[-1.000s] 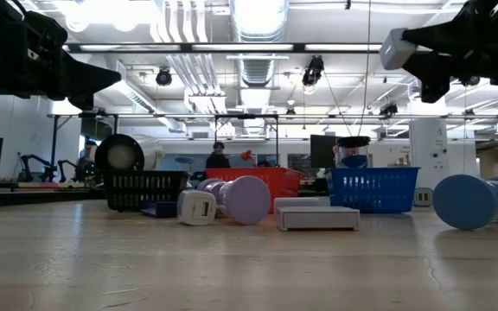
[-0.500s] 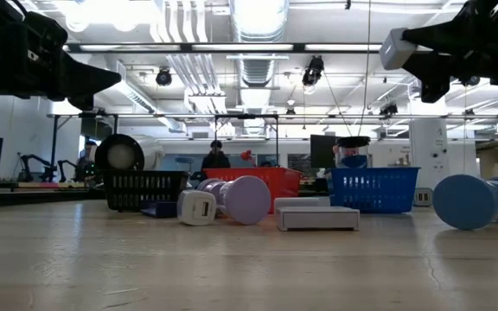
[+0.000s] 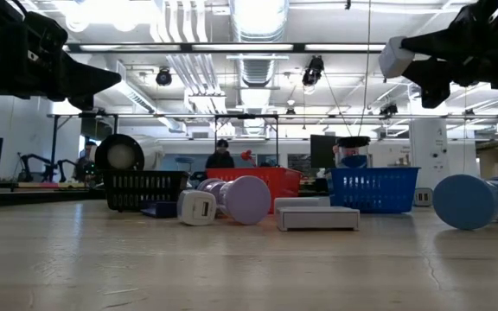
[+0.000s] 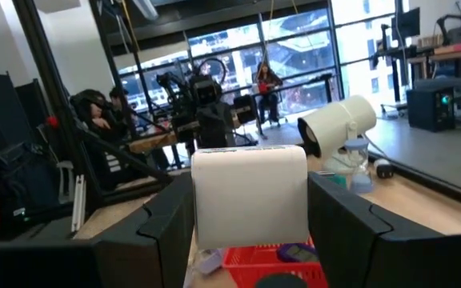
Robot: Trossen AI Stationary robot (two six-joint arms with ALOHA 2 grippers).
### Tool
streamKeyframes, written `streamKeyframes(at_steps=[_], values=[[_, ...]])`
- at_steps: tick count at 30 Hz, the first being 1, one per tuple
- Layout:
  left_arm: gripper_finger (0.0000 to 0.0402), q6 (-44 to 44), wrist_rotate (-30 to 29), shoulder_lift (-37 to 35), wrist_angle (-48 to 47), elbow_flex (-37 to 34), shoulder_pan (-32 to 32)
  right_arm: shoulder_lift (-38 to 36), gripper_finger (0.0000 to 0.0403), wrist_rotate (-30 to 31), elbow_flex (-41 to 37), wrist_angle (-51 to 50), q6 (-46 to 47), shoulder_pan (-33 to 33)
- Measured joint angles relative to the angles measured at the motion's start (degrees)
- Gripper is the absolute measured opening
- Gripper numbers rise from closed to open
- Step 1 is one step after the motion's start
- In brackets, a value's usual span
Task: Pick & Place Office items
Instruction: Put the bottom white charger adapter into the black bin
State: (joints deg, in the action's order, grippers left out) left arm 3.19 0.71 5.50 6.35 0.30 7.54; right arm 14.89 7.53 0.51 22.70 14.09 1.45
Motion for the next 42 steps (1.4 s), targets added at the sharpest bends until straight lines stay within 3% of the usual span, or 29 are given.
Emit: streamKeyframes(at_steps=[4,9,18,27,36,42], values=[[0.0007,1.3,-0.19,0.0,0.02,0.0,0.0,2.46,0.0193,0.0,0.49,3.65,0.74,-0.02],[0.0007,1.47,-2.45,0.0,0.02,-0.01,0.01,10.0,0.0193,0.0,8.14,0.71,-0.91,0.0],[0.0007,1.72,-2.66,0.0,0.72,-0.01,0.01,33.92,0.0193,0.04,29.18,-6.32,-9.71,-0.24],[0.0007,3.24,-2.67,0.0,0.7,0.0,0.01,58.38,0.0193,-0.2,48.71,-10.09,-16.17,-4.9],[0.0007,4.49,-2.69,-0.09,0.73,0.0,0.0,80.44,0.0193,-9.15,65.46,-10.89,-16.13,-8.05],[0.0007,4.47,-2.69,-0.09,0.7,0.01,0.01,92.63,0.0193,-9.67,75.36,-15.93,-15.84,-8.23]])
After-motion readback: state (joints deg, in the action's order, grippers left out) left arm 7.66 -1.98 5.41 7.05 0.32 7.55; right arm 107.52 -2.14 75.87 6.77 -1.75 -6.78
